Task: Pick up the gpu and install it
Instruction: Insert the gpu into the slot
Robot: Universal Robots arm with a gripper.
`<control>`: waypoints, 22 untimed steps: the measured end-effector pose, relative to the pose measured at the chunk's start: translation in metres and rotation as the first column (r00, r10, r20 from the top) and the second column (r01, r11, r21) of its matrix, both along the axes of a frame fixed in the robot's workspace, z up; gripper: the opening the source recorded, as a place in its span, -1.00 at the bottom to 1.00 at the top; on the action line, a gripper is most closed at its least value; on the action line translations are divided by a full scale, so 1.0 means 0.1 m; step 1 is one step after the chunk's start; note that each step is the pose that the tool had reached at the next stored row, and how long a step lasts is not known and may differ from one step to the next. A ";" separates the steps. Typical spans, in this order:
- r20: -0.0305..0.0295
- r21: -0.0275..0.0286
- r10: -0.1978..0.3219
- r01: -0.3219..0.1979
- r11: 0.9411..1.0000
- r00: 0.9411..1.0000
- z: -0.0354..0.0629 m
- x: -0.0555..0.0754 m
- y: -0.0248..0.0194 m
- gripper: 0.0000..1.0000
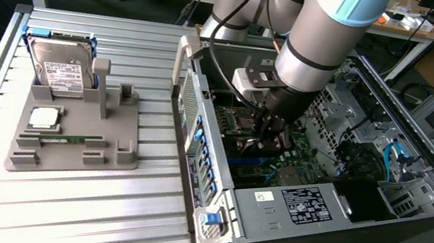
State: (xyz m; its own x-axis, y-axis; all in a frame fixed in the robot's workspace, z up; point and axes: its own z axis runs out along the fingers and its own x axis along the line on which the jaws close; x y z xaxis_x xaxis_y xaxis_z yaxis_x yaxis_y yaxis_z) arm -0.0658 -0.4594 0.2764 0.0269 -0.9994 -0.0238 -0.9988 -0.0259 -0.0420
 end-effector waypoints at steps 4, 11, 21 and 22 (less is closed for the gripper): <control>0.000 0.000 0.000 0.000 1.000 1.000 -0.002 -0.01 0.008 -0.47; 0.000 0.000 0.000 0.000 1.000 1.000 -0.015 -0.01 0.009 -0.47; 0.000 0.000 0.000 0.000 1.000 1.000 -0.053 -0.02 0.008 -0.47; 0.000 0.000 0.000 0.000 1.000 1.000 -0.052 -0.02 0.008 -0.47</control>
State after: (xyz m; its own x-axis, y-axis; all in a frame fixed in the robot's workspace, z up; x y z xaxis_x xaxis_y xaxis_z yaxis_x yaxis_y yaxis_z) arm -0.0674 -0.4586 0.2712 0.0269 -0.9994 -0.0238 -0.9988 -0.0258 -0.0420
